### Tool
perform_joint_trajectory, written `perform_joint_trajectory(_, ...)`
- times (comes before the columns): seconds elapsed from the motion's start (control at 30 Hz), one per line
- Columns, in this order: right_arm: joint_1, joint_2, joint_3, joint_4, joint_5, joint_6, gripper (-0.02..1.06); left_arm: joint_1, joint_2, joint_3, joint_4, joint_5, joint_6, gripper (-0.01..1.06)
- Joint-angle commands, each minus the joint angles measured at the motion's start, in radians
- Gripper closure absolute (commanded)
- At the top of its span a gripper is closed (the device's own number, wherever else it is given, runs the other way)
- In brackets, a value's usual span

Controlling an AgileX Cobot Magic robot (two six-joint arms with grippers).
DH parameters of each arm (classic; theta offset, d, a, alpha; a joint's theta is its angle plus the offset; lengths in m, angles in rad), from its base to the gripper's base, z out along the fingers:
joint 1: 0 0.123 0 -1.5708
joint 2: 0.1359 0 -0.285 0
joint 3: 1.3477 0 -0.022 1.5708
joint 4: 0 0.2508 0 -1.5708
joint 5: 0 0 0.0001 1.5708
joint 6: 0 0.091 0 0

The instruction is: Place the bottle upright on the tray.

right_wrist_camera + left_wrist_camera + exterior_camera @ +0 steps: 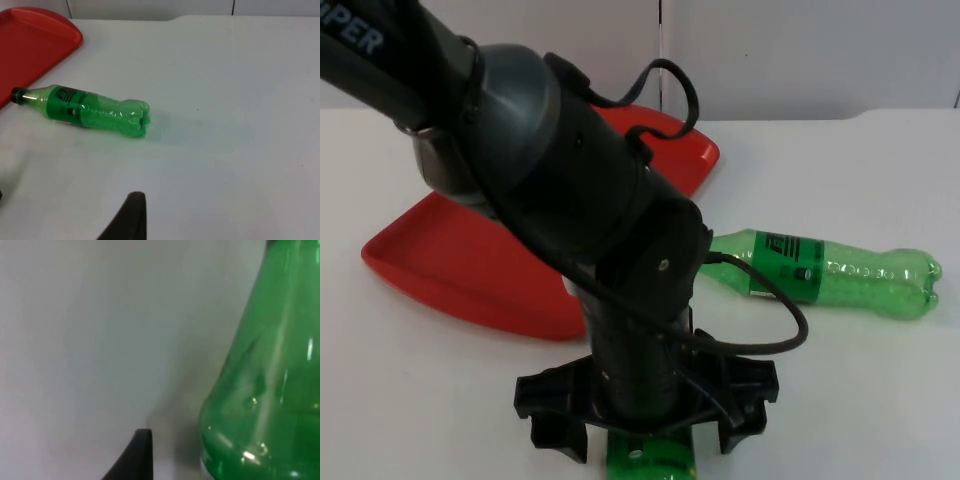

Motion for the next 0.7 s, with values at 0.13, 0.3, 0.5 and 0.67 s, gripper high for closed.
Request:
perform_joint_trajectory(0.13, -0.007, -0.004, 0.007, 0.003, -0.007, 0.002, -0.01, -0.006, -0.001, -0.004, -0.018, 0.003, -0.008, 0.35)
perform_joint_trajectory(0.3, -0.007, -0.004, 0.007, 0.003, -0.007, 0.002, -0.01, -0.006, -0.001, -0.004, -0.022, 0.011, -0.008, 0.99)
perform_joint_trajectory(0.5, -0.007, -0.004, 0.007, 0.003, -0.007, 0.002, -0.01, -0.006, -0.001, -0.004, -0.024, -0.001, -0.008, 1.05)
perform_joint_trajectory(0.67, -0.007, -0.004, 0.007, 0.003, -0.007, 0.002, -0.01, -0.006, -0.001, -0.004, -0.024, 0.001, -0.008, 1.05)
